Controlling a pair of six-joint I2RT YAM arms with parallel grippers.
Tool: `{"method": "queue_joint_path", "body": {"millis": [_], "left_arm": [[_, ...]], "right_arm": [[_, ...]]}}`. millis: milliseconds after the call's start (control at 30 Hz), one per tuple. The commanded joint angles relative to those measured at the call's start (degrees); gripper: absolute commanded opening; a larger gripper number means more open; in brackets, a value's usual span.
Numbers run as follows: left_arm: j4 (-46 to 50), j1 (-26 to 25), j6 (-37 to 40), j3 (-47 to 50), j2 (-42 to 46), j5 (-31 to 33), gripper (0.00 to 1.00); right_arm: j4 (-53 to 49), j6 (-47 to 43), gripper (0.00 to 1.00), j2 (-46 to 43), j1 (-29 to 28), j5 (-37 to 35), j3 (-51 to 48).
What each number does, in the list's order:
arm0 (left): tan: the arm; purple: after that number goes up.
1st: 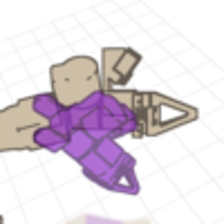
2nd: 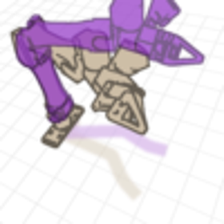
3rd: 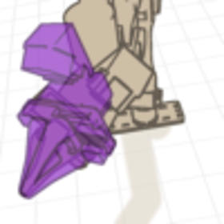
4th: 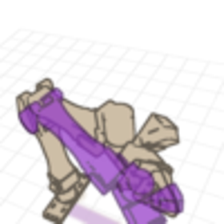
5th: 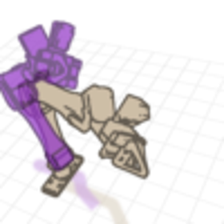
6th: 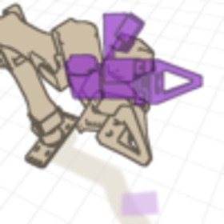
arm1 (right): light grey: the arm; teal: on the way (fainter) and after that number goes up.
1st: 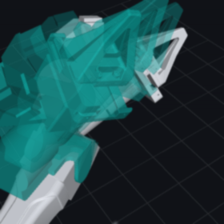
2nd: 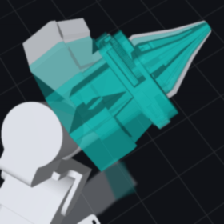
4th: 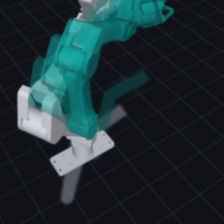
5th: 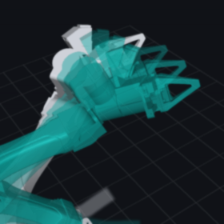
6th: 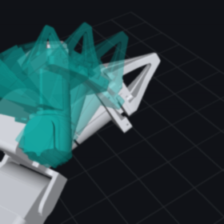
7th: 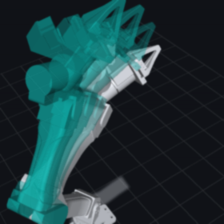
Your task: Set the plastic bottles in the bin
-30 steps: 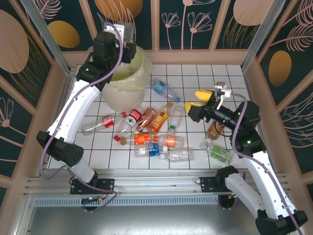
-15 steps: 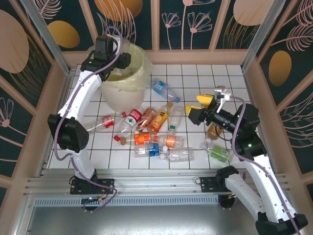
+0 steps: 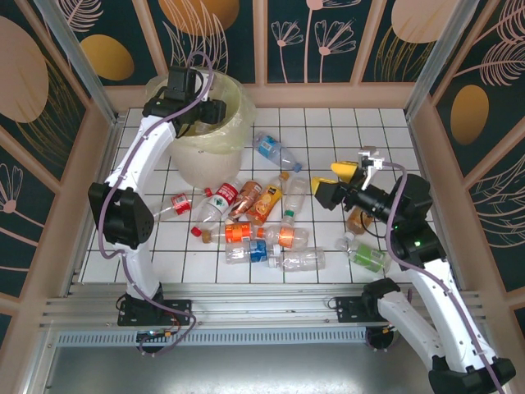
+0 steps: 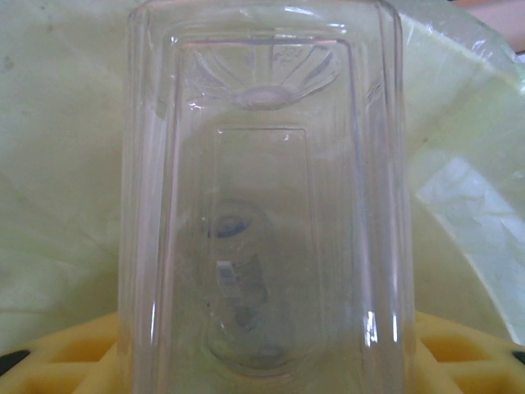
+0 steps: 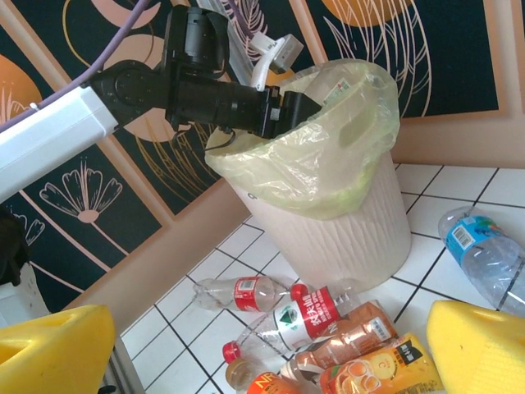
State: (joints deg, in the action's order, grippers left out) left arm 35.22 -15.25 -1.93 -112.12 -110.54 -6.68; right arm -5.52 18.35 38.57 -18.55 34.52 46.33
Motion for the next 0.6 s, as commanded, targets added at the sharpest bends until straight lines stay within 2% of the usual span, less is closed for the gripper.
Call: {"method": "queue_joint_path", "body": {"millis": [0,567], "left_arm": [[1.3,0.4,1.1,0.7,-0.8,-0.9,0.48],[1.9,0.5,0.2,1.5,-1.9,-3.0,0.57]], "right_arm": [[-0.3,-0.8,0.98,0.4,-0.4,-0.2,-0.4],[-2.6,-1.1,0.98,0.4,-0.5,-2.0,-1.5]]}}
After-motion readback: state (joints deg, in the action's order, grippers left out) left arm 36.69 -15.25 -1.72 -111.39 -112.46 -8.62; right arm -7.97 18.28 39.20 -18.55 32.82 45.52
